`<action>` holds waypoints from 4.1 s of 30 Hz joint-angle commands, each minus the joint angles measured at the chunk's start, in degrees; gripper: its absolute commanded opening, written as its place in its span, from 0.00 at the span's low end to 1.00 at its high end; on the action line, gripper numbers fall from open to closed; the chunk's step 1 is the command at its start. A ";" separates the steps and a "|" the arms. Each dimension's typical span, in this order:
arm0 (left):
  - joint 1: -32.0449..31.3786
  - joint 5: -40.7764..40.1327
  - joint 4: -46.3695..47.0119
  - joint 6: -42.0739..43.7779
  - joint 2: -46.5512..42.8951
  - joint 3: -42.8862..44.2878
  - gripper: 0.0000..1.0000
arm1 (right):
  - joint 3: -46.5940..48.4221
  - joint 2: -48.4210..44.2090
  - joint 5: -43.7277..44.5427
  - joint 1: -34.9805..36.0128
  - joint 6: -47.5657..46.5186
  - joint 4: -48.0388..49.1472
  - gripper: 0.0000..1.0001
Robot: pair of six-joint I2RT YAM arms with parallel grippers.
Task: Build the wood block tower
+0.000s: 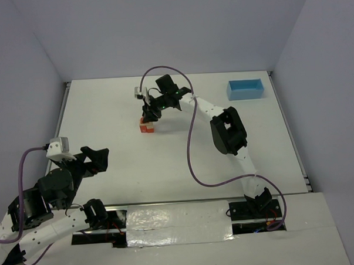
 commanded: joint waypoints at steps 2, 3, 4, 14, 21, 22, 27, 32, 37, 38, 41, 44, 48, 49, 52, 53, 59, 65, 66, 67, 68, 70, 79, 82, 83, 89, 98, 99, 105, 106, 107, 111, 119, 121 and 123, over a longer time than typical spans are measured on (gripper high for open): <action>-0.25 -0.11 2.55 0.80 -0.54 0.04 1.00 | -1.48 -2.90 0.00 0.24 -0.80 0.15 0.34; -0.25 -0.02 2.63 0.89 -0.54 -0.05 1.00 | -1.65 -2.90 0.00 0.24 -0.71 0.32 0.34; -0.25 -0.02 2.63 0.89 -0.54 -0.05 0.99 | -1.92 -3.07 0.09 0.16 -0.54 0.50 0.33; -0.25 -0.02 2.63 0.97 -0.54 -0.13 1.00 | -3.94 -4.21 -0.17 -0.19 -0.01 2.17 0.33; -0.25 -0.02 2.54 0.97 -0.36 0.04 0.99 | -3.94 -4.13 0.00 -0.37 0.87 3.05 0.34; -0.25 -0.02 2.55 0.89 -0.36 -0.05 1.00 | -3.77 -3.95 0.26 -0.28 0.96 3.05 0.34; -0.25 0.16 2.63 0.97 -0.54 -0.05 0.99 | -3.32 -3.69 0.44 -0.55 1.49 3.13 0.35; -0.25 0.25 2.72 1.06 -0.54 -0.13 0.99 | -4.29 -4.22 0.53 -0.72 1.93 4.45 0.35; -0.25 0.33 2.72 1.15 -0.54 -0.05 1.00 | -4.03 -4.04 0.53 -0.72 2.10 4.28 0.37; -0.25 0.33 2.81 1.15 -0.54 -0.13 1.00 | -3.94 -3.95 0.44 -0.81 2.02 4.10 0.37; -0.25 0.33 2.81 1.15 -0.45 -0.05 1.00 | -3.94 -4.04 0.27 -0.81 2.10 4.19 0.38; -0.25 0.33 2.81 1.15 -0.54 -0.13 1.00 | -4.20 -4.13 0.27 -0.90 2.10 4.28 0.39; -0.25 0.42 2.90 1.24 -0.62 -0.13 1.00 | -4.20 -4.04 0.62 -0.98 1.75 3.93 0.40; -0.25 0.42 2.90 1.15 -0.62 -0.22 1.00 | -4.12 -4.13 0.53 -0.99 1.58 3.75 0.40; -0.25 0.42 2.90 1.24 -0.54 -0.14 1.00 | -4.03 -4.13 0.44 -0.99 1.31 3.40 0.41; -0.25 0.42 2.90 1.24 -0.54 -0.22 1.00 | -4.12 -4.13 0.27 -1.07 1.22 3.31 0.41; -0.25 0.51 3.07 1.33 -0.54 -0.22 0.99 | -3.94 -4.13 -0.17 -1.16 1.14 3.22 0.41; -0.25 0.60 3.16 1.50 -0.54 -0.31 1.00 | -3.76 -3.95 0.00 -1.25 1.84 3.58 0.41; -0.25 0.60 3.16 1.50 -0.54 -0.31 1.00 | -3.76 -3.87 0.00 -1.25 2.01 3.75 0.40; -0.25 0.60 3.25 1.59 -0.54 -0.31 1.00 | -3.85 -3.95 -0.08 -1.42 2.10 3.84 0.41; -0.25 0.68 3.34 1.59 -0.45 -0.31 1.00 | -3.94 -4.04 -0.17 -1.43 2.10 3.84 0.40; -0.25 0.77 3.34 1.68 -0.45 -0.40 1.00 | -4.20 -4.13 -0.26 -1.51 2.19 4.10 0.40; -0.25 0.95 3.51 1.94 -0.54 -0.40 0.99 | -4.29 -4.31 -0.70 -1.51 1.84 4.02 0.44; -0.25 0.86 3.51 1.85 -0.54 -0.40 1.00 | -4.20 -4.22 -0.79 -1.51 1.93 3.84 0.54; -0.25 0.95 3.60 1.85 -0.62 -0.40 1.00 | -4.29 -4.30 -0.88 -1.51 1.93 3.84 0.56; -0.25 0.95 3.51 1.85 -0.62 -0.31 1.00 | -5.26 -5.09 -1.93 -1.51 2.63 5.07 1.00; -0.25 0.25 3.16 1.42 -0.54 -0.40 1.00 | -8.50 -12.01 -2.89 -2.65 6.49 8.14 1.00; -0.25 0.07 3.07 1.33 -0.45 -0.31 1.00 | -11.64 -13.78 -2.46 -3.00 7.63 10.41 1.00; -0.25 -10.64 -8.93 -13.02 5.95 3.02 1.00 | -38.67 -42.67 34.14 -4.68 36.86 21.43 1.00; -0.16 -12.04 -13.32 -15.35 10.06 4.51 1.00 | -42.75 -52.37 40.89 -4.68 41.78 20.29 1.00; -0.25 -12.67 -14.32 -16.77 12.27 5.05 1.00 | -46.53 -57.51 46.01 -4.68 45.66 18.88 1.00; 1.84 -11.28 -14.94 -17.66 24.92 7.68 0.99 | -60.60 -80.11 62.64 -4.76 54.65 3.28 1.00; 41.45 18.76 6.05 7.71 30.67 9.62 1.00 | -57.56 -111.34 69.18 -5.12 57.04 -19.08 1.00; 50.62 20.72 4.31 10.10 29.62 10.24 1.00 | -55.36 -115.37 68.03 -5.12 56.60 -22.78 1.00; 53.87 19.15 2.82 11.87 27.51 8.84 1.00 | -54.40 -118.72 69.16 -5.12 56.68 -25.59 1.00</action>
